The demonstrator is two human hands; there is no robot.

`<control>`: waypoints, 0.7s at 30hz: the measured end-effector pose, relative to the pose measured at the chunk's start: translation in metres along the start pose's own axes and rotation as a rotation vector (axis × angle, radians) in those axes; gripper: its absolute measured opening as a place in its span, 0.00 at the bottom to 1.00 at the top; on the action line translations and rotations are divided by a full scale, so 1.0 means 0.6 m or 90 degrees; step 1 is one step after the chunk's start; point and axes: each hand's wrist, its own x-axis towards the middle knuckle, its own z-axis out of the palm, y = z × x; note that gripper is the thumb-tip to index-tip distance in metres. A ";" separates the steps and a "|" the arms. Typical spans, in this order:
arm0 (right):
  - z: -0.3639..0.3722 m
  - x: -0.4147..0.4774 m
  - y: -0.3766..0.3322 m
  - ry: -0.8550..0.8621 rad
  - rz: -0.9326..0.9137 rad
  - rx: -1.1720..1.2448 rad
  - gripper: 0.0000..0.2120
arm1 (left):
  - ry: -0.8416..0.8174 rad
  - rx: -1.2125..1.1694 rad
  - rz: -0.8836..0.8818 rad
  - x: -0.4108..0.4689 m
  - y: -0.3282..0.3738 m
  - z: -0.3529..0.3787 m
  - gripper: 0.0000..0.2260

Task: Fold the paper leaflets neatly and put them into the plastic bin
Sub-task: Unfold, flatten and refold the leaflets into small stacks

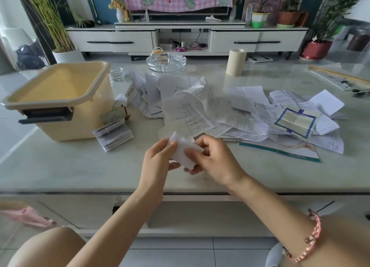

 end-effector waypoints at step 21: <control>0.124 0.069 0.025 0.052 0.111 0.149 0.06 | 0.227 0.262 0.038 0.048 -0.021 -0.102 0.15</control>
